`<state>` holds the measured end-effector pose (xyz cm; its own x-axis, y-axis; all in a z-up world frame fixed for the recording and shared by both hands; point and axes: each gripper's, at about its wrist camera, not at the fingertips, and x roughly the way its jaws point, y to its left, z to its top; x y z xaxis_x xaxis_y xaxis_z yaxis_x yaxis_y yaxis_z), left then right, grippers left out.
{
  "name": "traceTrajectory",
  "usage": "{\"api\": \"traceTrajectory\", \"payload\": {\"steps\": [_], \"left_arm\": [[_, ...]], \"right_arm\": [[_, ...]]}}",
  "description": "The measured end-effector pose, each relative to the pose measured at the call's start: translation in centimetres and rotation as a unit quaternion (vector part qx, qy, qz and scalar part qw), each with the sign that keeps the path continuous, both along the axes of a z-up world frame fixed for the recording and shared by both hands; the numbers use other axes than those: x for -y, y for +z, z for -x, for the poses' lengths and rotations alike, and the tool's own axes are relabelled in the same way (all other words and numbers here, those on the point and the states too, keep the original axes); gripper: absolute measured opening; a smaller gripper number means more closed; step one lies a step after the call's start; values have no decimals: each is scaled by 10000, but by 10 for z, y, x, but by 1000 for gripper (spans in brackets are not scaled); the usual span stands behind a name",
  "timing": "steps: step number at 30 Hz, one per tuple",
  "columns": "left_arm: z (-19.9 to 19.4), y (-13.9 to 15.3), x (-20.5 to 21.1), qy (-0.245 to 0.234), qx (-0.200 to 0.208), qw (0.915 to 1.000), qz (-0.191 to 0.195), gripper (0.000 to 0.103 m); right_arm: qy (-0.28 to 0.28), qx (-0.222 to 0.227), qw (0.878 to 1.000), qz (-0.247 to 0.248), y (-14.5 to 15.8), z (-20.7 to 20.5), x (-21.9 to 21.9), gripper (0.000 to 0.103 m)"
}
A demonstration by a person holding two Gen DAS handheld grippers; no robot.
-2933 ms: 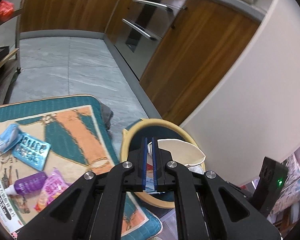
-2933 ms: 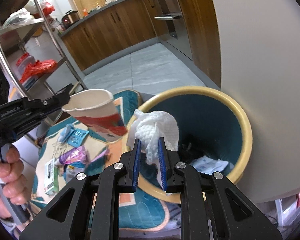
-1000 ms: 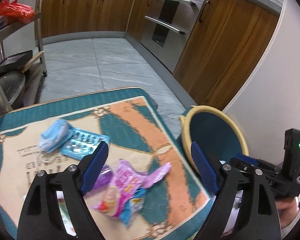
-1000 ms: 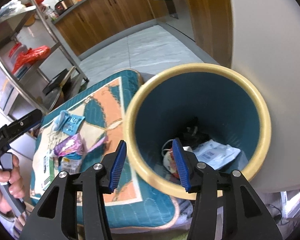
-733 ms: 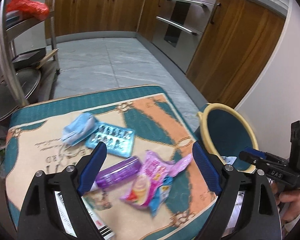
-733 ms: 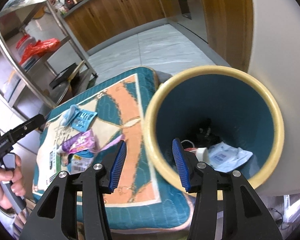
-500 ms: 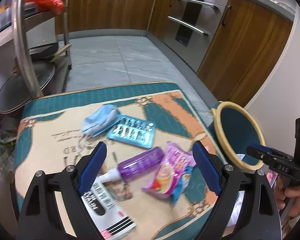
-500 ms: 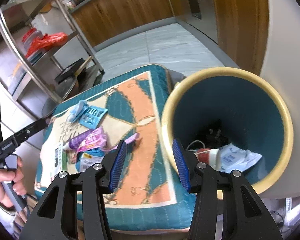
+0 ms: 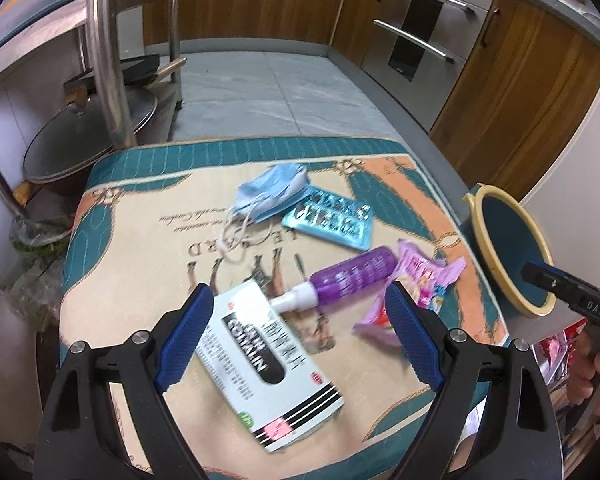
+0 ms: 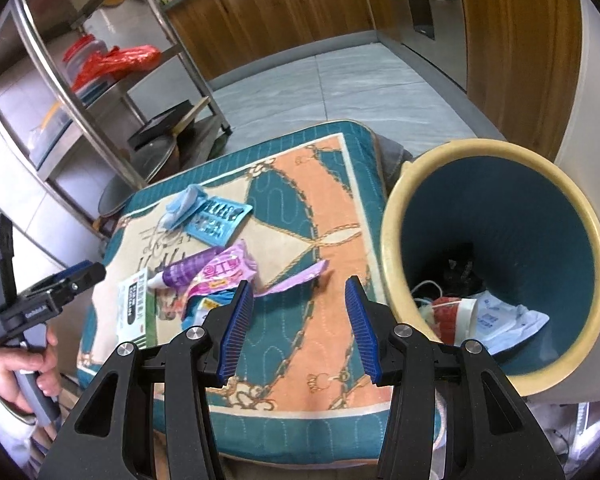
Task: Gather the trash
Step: 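Move both open tools back over the stool toward the remaining trash, then grasp the blue barcode bag with the right tool while the left tool grasps the COLTALIN box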
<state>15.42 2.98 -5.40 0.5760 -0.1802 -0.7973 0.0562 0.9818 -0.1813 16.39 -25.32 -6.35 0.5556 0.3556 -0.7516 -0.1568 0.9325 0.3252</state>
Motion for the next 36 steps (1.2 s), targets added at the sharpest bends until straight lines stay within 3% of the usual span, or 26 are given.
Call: {"api": "traceTrajectory", "payload": {"steps": [11,21,27,34,36], "left_arm": [[7,-34,-6,23,-650,9978,-128,86],[0,-75,-11,377,-1290,9909,-48,86],[0,-81,-9,325,-1267,9914,-53,89],[3,-77,-12,201,-1240,9920,-143,84],[3,-76,-12,203,-1243,9919,-149,82]], "right_arm": [[323,-92,9994,77,-3,1,-30,50],[673,-386,9970,74,-20,-3,-68,50],[719,-683,9950,66,-38,-13,-87,50],[878,-919,9917,189,-58,-13,-103,50],[972,-914,9908,236,-60,-12,-106,45]]}}
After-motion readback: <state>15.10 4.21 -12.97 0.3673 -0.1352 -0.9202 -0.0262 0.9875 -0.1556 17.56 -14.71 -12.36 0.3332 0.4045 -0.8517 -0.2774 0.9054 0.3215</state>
